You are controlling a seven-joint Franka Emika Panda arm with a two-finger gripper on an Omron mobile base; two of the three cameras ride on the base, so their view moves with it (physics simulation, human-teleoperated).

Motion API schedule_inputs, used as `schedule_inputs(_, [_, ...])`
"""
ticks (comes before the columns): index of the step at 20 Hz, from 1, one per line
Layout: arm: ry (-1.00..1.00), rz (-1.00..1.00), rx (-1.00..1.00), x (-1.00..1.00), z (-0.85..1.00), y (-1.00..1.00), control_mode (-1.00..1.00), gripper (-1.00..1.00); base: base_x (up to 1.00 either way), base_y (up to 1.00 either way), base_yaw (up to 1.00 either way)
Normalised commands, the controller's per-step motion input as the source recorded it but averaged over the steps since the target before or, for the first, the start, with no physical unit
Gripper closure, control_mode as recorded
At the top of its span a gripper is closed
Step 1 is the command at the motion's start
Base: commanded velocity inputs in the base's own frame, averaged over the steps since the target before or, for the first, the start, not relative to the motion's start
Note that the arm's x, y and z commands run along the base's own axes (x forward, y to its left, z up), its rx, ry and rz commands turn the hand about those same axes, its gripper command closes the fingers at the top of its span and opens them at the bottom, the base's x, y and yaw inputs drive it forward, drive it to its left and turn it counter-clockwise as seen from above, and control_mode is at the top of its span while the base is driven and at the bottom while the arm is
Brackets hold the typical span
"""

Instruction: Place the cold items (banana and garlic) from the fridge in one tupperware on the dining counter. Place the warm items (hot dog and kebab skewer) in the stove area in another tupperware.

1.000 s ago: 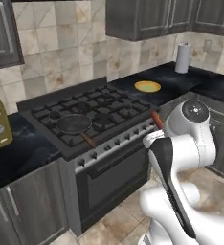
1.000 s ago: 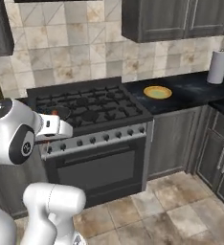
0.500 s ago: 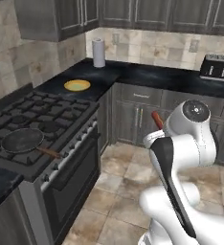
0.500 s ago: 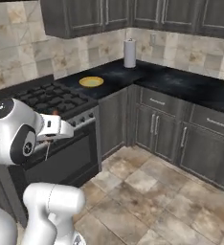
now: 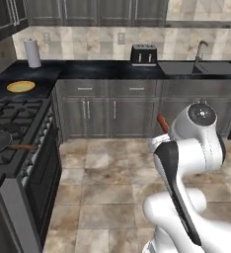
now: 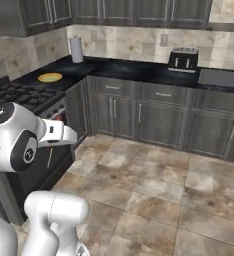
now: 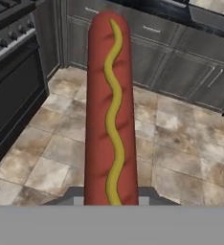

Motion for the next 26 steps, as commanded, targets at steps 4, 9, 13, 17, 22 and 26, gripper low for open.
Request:
schedule_inputs(4, [0.0, 0.0, 0.0, 0.0, 0.0, 0.0, 1.0, 1.0, -1.0, 0.07, -0.44])
schedule_inputs(9, [0.0, 0.0, 0.0, 0.0, 0.0, 0.0, 1.0, 1.0, -1.0, 0.0, -0.36])
schedule_inputs(13, [0.0, 0.0, 0.0, 0.0, 0.0, 0.0, 1.0, 1.0, -1.0, -0.06, -0.33])
schedule_inputs(17, [0.0, 0.0, 0.0, 0.0, 0.0, 0.0, 1.0, 1.0, -1.0, -0.22, -0.28])
schedule_inputs(22, [0.0, 0.0, 0.0, 0.0, 0.0, 0.0, 1.0, 1.0, -1.0, -0.34, -0.18])
schedule_inputs(26, [0.0, 0.0, 0.0, 0.0, 0.0, 0.0, 1.0, 1.0, -1.0, -0.45, -0.14])
